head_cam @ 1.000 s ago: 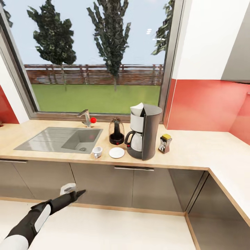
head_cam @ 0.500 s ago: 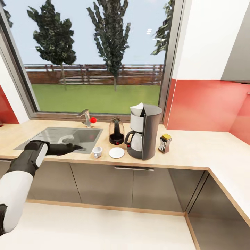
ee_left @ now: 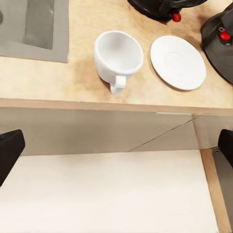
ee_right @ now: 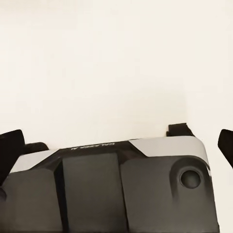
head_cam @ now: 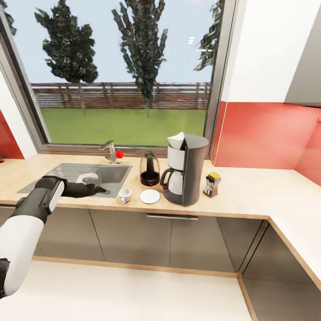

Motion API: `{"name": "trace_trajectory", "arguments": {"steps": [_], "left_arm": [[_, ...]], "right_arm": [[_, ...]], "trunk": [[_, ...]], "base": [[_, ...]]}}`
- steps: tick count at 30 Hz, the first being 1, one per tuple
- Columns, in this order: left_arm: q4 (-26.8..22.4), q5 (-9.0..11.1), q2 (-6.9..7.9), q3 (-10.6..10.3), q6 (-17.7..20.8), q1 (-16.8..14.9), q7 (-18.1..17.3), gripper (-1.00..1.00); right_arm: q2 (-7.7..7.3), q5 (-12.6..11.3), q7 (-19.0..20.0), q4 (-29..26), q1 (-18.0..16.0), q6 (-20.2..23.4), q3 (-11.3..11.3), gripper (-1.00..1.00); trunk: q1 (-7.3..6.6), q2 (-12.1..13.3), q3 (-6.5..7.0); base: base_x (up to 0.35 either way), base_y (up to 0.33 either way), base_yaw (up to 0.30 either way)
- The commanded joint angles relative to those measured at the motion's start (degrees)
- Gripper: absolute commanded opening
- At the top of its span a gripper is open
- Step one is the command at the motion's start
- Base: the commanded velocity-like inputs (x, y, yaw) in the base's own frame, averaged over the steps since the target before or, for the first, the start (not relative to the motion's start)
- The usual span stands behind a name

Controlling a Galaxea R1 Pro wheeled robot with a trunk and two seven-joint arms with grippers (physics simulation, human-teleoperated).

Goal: Set up a coffee station on the kitchen countertop: keep the coffee maker on the countertop, move the bottle of coffee from the kitchen shelf to the counter next to the coffee maker, place a paper coffee filter on top of the coffee maker, put the saucer next to the coffee maker with the coffee cup on the saucer, and place the electric kettle next to the coffee maker.

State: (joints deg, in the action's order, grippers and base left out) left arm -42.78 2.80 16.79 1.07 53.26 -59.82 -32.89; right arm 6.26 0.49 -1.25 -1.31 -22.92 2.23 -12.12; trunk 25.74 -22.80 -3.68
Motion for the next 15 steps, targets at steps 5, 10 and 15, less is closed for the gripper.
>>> {"name": "trace_trajectory", "arguments": {"steps": [5, 10, 15], "left_arm": [[0.0, -0.9, 0.00, 0.1, 0.4, 0.2, 0.0, 1.00], [0.0, -1.0, 0.00, 0.1, 0.3, 0.4, 0.0, 1.00], [0.0, -1.1, 0.15, -3.2, -0.4, 0.6, -0.2, 1.00]], "right_arm": [[0.61, 0.2, -0.4, -0.1, 0.0, 0.2, -0.3, 1.00], [0.45, 0.3, -0.6, -0.1, 0.0, 0.2, -0.3, 1.00], [0.25, 0.4, -0.5, 0.0, 0.1, 0.3, -0.3, 1.00]], "trunk": [[0.05, -0.1, -0.13], [0.05, -0.1, -0.13], [0.05, -0.1, -0.13]], "base": [[0.140, 0.158, 0.000], [0.197, 0.241, 0.000], [0.296, 0.138, 0.000]]}}
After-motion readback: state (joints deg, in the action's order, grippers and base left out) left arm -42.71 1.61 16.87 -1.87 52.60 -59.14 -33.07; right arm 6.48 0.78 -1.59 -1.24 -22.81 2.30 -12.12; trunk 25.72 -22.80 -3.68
